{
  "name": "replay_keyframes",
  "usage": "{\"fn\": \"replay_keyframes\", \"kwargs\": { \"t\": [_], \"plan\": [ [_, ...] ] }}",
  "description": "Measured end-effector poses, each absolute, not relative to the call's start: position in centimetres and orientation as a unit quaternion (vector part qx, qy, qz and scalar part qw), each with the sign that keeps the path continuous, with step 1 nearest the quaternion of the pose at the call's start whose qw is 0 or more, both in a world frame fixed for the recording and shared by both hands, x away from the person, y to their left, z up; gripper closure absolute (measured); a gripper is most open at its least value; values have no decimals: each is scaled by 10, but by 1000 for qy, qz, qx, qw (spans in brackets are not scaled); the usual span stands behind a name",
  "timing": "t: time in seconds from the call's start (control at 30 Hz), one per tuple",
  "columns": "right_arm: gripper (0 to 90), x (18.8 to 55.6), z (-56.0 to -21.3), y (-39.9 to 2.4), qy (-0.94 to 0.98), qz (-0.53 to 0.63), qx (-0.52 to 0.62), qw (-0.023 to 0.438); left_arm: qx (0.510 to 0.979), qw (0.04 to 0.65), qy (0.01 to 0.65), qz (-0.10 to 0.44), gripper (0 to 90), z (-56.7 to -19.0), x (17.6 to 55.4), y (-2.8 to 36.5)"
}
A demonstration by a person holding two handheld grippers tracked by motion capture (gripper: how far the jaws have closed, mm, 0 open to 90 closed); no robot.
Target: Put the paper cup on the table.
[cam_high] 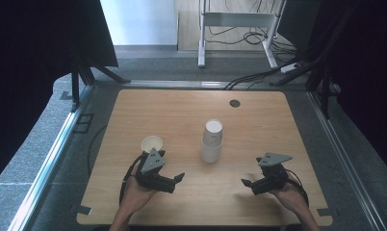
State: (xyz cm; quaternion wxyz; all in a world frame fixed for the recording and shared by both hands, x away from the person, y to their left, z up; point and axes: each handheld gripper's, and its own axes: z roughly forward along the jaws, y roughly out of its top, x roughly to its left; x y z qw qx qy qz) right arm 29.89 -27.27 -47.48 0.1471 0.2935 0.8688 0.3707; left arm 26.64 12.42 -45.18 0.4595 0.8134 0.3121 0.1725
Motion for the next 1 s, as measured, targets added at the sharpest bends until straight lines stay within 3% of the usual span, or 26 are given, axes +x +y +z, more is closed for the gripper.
{"fn": "replay_keyframes", "kwargs": {
  "t": [0.27,0.6,1.0],
  "plan": [
    [0,295,-485,-269,876,358,289,143,818,453,320,155,0,-482,263,115],
    [0,293,-501,-266,885,341,284,141,850,394,322,135,0,-516,262,99],
    [0,295,-519,-269,882,349,295,116,875,336,330,112,0,-521,265,91]
  ]
}}
